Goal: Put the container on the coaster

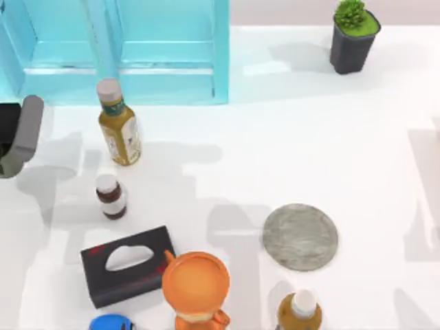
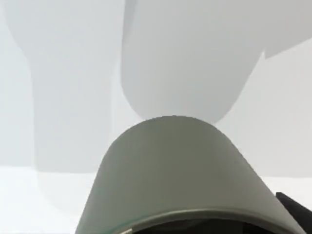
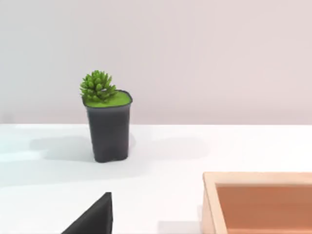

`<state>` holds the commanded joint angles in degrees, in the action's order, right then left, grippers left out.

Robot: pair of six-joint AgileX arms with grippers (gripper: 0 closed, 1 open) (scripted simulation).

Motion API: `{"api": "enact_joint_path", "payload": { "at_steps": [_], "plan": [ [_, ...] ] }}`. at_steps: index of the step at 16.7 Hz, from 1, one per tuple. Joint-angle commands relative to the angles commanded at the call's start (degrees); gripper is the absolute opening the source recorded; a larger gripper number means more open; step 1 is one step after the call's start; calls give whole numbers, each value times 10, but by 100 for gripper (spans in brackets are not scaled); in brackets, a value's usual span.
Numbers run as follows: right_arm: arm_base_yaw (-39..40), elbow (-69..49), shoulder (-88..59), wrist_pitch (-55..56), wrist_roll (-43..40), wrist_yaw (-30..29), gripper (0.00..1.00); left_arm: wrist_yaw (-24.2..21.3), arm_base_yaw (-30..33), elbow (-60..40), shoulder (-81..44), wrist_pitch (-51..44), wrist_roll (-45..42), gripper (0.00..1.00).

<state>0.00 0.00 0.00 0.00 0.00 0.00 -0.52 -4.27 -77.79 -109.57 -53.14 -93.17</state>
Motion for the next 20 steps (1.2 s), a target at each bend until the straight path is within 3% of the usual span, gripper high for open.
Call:
{"api": "enact_joint_path", "payload": {
  "at_steps": [5,9,20],
  "plan": [
    [0,0,0,0,0,0,100,-10,67,-147,-10,-62,125,0],
    [0,0,0,0,0,0,100,-16,141,-285,-33,-123,271,0],
    [0,0,0,0,0,0,100,-22,390,-654,-207,-303,839,0]
  ]
}}
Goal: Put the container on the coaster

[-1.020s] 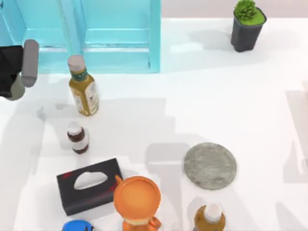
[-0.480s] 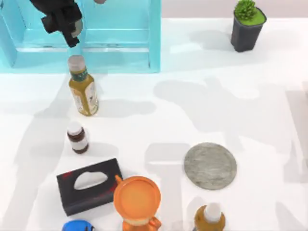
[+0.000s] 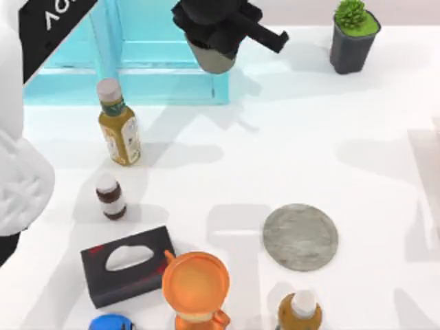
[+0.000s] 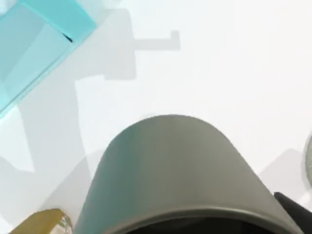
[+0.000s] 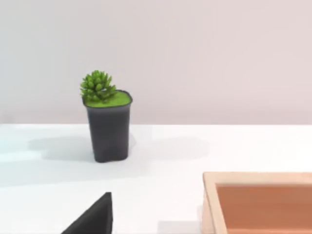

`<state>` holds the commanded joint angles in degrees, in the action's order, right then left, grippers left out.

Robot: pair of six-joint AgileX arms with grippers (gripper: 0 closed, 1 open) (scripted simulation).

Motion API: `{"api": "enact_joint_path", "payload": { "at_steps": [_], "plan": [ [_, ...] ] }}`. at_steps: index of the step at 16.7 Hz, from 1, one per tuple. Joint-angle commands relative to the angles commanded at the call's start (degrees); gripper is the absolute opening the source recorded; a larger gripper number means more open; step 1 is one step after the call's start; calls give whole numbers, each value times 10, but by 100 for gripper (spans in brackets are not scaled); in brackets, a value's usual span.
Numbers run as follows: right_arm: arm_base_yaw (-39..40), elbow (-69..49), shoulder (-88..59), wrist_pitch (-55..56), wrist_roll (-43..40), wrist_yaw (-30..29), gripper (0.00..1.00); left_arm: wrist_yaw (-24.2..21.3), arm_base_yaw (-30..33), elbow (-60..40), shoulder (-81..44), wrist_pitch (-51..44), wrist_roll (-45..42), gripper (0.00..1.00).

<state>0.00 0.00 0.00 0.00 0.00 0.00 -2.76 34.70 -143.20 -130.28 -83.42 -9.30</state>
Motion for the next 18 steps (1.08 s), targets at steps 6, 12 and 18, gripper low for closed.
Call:
{"api": "enact_joint_path", "payload": {
  "at_steps": [6,12,18],
  "plan": [
    [0,0,0,0,0,0,100,8,116,-135,-129,-76,325,0],
    [0,0,0,0,0,0,100,20,190,-213,-234,-120,567,0],
    [0,0,0,0,0,0,100,23,208,-231,-262,-131,628,0]
  ]
}}
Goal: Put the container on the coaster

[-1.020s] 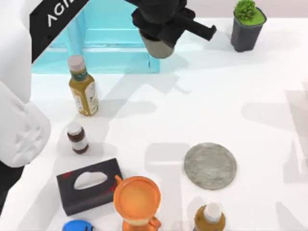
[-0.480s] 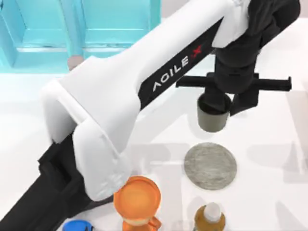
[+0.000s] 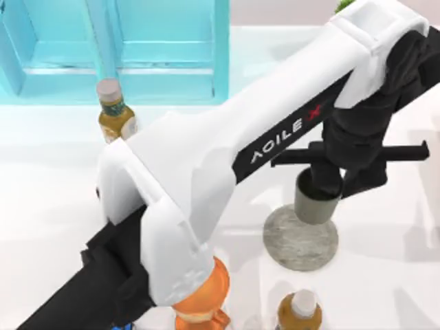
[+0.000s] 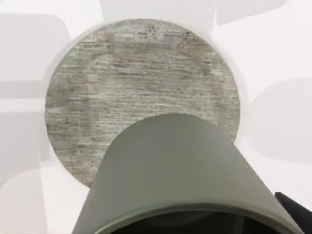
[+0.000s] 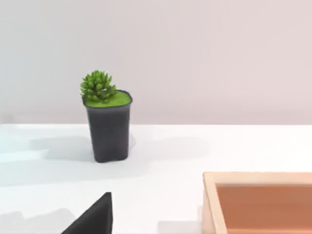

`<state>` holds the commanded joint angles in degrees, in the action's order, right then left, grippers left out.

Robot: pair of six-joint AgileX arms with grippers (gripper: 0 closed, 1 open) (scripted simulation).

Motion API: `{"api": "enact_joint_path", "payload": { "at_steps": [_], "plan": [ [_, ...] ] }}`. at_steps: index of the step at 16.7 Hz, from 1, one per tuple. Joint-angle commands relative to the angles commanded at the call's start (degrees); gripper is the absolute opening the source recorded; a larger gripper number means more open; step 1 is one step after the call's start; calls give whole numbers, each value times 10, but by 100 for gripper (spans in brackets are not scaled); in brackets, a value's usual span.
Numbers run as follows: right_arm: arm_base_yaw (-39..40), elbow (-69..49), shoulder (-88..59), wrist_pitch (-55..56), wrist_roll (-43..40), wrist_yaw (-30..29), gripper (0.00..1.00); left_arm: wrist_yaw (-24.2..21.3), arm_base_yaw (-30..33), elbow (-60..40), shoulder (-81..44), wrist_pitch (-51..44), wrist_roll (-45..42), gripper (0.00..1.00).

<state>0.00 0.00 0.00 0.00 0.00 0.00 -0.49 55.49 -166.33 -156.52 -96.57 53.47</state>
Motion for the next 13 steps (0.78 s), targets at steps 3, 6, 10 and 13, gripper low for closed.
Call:
{"api": "enact_joint_path", "payload": {
  "at_steps": [3,6,10,13],
  "plan": [
    [0,0,0,0,0,0,100,0,-3,1,-1,1,-1,0],
    [0,0,0,0,0,0,100,-1,-8,23,9,20,2,0],
    [0,0,0,0,0,0,100,0,-12,137,44,98,2,0],
    [0,0,0,0,0,0,100,0,-10,256,75,169,-3,0]
  ]
}}
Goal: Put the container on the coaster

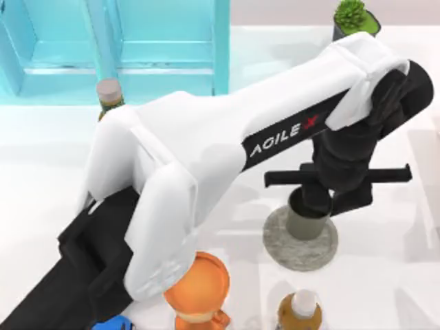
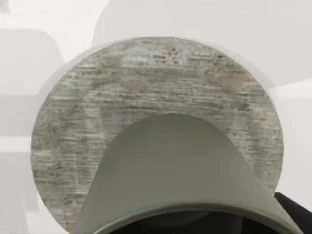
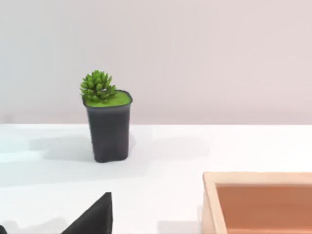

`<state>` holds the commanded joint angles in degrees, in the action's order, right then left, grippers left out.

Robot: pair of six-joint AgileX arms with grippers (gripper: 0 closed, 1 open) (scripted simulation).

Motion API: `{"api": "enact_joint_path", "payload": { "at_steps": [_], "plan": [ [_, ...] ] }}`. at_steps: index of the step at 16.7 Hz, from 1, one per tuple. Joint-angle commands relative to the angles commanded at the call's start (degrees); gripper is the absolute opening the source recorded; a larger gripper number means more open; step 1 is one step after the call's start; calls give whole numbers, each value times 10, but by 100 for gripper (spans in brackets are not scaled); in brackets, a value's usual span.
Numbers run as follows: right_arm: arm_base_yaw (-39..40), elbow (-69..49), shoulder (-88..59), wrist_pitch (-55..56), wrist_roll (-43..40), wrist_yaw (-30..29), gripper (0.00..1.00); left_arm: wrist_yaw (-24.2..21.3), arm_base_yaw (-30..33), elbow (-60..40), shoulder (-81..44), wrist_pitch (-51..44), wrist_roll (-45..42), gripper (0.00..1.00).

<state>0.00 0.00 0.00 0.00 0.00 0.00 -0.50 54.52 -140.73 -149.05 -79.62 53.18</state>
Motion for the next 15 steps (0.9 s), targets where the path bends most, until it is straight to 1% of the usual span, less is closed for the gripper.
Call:
{"api": "enact_joint_path", "payload": {
  "at_steps": [2,4,9,15],
  "plan": [
    [0,0,0,0,0,0,100,0,2,56,17,41,-3,0],
    [0,0,0,0,0,0,100,1,3,87,28,68,-3,0],
    [0,0,0,0,0,0,100,1,3,95,30,75,-3,0],
    [0,0,0,0,0,0,100,1,3,95,30,75,-3,45]
  ]
}}
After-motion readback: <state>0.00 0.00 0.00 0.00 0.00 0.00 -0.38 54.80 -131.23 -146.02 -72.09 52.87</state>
